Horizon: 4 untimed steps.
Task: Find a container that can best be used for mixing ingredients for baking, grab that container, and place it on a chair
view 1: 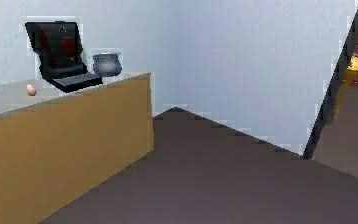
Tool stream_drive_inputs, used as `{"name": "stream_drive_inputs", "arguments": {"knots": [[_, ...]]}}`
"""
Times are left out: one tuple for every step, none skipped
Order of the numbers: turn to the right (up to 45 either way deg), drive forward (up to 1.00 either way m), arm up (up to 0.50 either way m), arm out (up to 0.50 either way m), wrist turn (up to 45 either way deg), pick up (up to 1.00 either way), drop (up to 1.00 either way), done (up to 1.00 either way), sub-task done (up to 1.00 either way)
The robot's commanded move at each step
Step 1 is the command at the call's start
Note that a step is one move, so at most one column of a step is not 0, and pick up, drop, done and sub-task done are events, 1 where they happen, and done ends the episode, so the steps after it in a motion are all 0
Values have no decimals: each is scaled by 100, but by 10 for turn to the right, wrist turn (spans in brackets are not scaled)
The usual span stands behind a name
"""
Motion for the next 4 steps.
{"name": "stream_drive_inputs", "arguments": {"knots": [[-450,0,0,0,0,0,0,0,0],[0,75,0,0,0,0,0,0,0],[-450,0,0,0,0,0,0,0,0],[-450,0,0,0,0,0,0,0,0]]}}
